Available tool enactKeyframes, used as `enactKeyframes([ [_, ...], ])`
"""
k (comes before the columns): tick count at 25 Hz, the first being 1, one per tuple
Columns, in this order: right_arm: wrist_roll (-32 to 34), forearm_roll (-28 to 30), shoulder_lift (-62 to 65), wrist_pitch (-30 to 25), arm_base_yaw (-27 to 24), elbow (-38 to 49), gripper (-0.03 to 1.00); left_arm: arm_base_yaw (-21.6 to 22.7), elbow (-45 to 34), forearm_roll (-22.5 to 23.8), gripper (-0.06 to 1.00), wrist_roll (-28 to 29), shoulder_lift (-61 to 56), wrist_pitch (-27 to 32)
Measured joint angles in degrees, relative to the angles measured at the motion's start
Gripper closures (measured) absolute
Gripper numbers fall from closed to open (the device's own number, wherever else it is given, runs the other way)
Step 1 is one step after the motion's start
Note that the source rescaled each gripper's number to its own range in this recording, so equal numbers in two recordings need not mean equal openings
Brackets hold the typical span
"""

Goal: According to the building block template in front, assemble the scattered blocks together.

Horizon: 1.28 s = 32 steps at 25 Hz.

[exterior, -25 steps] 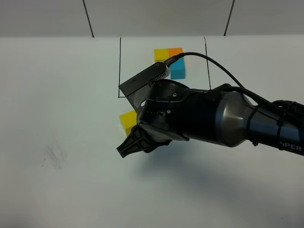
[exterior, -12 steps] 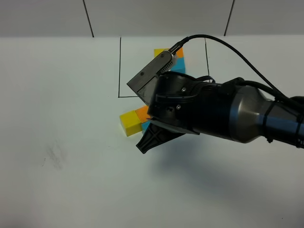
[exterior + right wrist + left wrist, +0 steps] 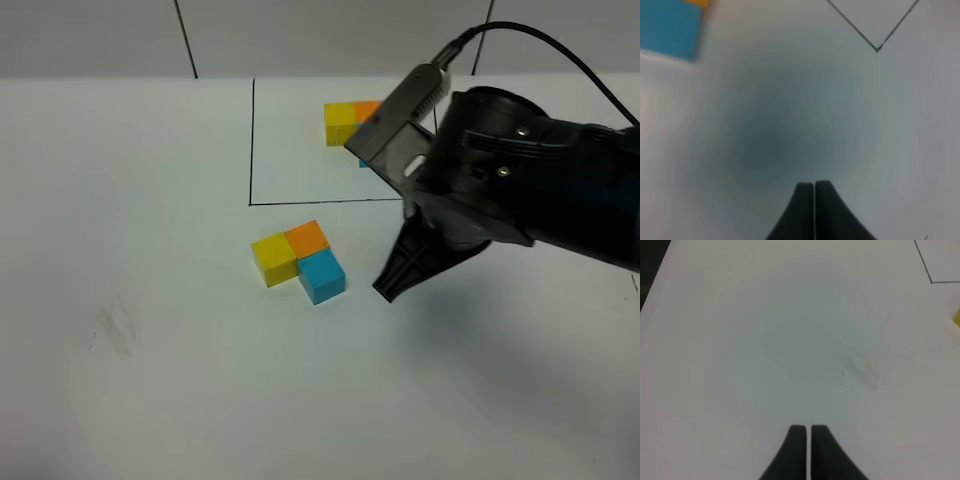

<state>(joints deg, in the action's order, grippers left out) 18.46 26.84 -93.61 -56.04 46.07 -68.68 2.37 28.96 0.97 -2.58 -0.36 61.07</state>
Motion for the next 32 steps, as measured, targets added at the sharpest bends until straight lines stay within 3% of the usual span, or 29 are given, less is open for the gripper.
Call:
enactKeyframes([
  [11,-1.5,-3.2,22.3,2.5,-3.5,23.8,0.97,0.0,0.0,0.0,0.94,0.0,0.0,0.0],
  [17,-9.1,-12.1,36.8,2.9,-3.5,34.6,0.97,0.0,0.0,0.0,0.94,0.0,0.0,0.0],
  [24,-17.1,-18.7,49.6,-5.0,-3.5,38.7,0.97,0.0,0.0,0.0,0.94,0.0,0.0,0.0],
  [32,-19.7,-23.0,55.7,-5.2,-3.5,39.6,0.97,0.0,0.0,0.0,0.94,0.0,0.0,0.0],
])
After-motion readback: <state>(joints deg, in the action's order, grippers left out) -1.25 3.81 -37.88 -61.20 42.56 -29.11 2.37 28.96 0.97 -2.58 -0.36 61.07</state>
